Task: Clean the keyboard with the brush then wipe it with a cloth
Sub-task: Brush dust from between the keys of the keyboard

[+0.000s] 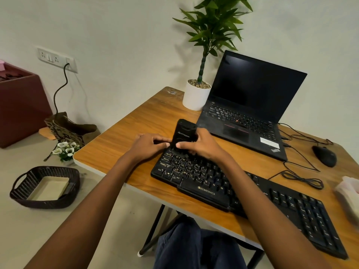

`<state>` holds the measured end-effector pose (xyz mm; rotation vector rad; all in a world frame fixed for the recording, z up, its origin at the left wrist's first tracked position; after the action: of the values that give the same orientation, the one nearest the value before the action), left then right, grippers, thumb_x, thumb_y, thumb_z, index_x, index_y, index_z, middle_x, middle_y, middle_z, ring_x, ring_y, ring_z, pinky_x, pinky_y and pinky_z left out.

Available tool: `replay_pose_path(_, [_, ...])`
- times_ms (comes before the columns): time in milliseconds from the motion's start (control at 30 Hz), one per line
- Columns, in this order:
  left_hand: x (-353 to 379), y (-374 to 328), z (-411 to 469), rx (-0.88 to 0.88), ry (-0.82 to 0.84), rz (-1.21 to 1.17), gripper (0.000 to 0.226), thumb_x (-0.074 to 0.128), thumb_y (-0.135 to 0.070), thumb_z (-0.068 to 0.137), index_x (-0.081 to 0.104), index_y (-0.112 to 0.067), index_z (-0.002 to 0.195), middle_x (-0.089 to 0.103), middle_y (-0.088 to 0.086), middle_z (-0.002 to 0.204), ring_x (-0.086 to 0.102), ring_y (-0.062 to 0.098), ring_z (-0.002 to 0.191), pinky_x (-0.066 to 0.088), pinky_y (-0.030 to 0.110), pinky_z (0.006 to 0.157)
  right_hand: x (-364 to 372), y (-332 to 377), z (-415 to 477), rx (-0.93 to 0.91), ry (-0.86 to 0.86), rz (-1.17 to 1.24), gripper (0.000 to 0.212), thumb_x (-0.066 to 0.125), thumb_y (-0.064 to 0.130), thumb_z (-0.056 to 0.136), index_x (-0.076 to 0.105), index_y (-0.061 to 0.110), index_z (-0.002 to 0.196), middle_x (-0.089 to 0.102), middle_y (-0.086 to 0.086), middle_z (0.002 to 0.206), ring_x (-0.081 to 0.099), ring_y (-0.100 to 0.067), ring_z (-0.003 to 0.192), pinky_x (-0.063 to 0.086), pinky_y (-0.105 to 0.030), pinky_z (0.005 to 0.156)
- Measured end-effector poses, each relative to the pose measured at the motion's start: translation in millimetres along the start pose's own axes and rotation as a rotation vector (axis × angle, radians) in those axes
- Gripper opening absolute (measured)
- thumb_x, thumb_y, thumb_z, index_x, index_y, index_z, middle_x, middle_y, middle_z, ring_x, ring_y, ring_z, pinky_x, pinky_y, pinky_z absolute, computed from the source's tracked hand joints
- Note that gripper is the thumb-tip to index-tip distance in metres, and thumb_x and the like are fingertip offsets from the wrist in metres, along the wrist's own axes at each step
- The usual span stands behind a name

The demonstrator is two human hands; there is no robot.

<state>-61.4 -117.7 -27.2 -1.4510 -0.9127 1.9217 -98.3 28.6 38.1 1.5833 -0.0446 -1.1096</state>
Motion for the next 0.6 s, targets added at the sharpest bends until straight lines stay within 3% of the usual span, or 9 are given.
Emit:
replay_pose_path(133, [2.1, -0.4, -0.2, 0.017, 0.012, -0.056, 0.013, 0.045, -0.071, 0.066, 0.057, -0.069, 0.070, 0.065, -0.023, 0.083, 0.060, 0.007, 0.089, 0.037, 0.055, 0.098, 16.4, 0.4, 11.2, -0.020, -0.001, 0.036, 0.035, 0.075, 0.022, 0.076, 0.054, 0.019, 0.105, 0.061, 0.006, 0.091, 0.057, -0.004, 0.075, 0.042, -0.017, 0.064])
replay_pose_path(300, [1.1, 1.3, 2.5, 0.025, 0.001, -0.012, 0.012, 0.056, -0.057, 0.078, 0.057, -0.068, 0.077, 0.068, -0.016, 0.108, 0.057, 0.009, 0.109, 0.033, 0.053, 0.103, -3.7, -1.0, -4.7, 0.004, 0.014, -0.039, 0.031, 0.075, 0.018, 0.076, 0.055, 0.020, 0.099, 0.062, 0.008, 0.091, 0.059, -0.004, 0.081, 0.048, -0.021, 0.070])
replay_pose_path(367, [0.5, 1.9, 1.6, 0.013, 0.006, -0.024, 0.015, 0.054, -0.060, 0.076, 0.056, -0.072, 0.084, 0.067, -0.014, 0.113, 0.055, 0.010, 0.113, 0.031, 0.052, 0.105, -18.3, -5.5, -9.3, 0.061, 0.026, -0.093, 0.027, 0.075, 0.015, 0.074, 0.055, 0.019, 0.092, 0.063, 0.003, 0.084, 0.060, -0.008, 0.072, 0.049, -0.024, 0.064])
replay_pose_path(467, [0.8, 2.2, 2.2, 0.006, 0.009, -0.042, 0.018, 0.052, -0.064, 0.071, 0.055, -0.072, 0.087, 0.067, -0.014, 0.114, 0.055, 0.009, 0.113, 0.031, 0.052, 0.105, -24.1, -6.6, -6.8, 0.074, 0.014, -0.115, 0.026, 0.075, 0.015, 0.073, 0.057, 0.015, 0.090, 0.061, 0.003, 0.076, 0.056, -0.005, 0.060, 0.043, -0.020, 0.055])
replay_pose_path(600, [0.8, 4.5, 4.2, -0.004, -0.001, -0.049, 0.012, 0.052, -0.058, 0.072, 0.059, -0.068, 0.075, 0.069, -0.012, 0.107, 0.059, 0.012, 0.107, 0.033, 0.054, 0.103, 3.5, 7.9, 5.3, -0.021, 0.039, -0.066, 0.033, 0.075, 0.019, 0.076, 0.054, 0.021, 0.101, 0.062, 0.009, 0.085, 0.060, -0.007, 0.074, 0.049, -0.022, 0.064])
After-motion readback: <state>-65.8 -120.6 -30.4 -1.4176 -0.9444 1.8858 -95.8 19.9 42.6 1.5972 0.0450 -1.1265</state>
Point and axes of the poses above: each hand's wrist, its own z-axis towards the middle knuckle, its own x-axis out of the palm, y = z × x, the point moved 8 cm from there along z, towards the middle knuckle
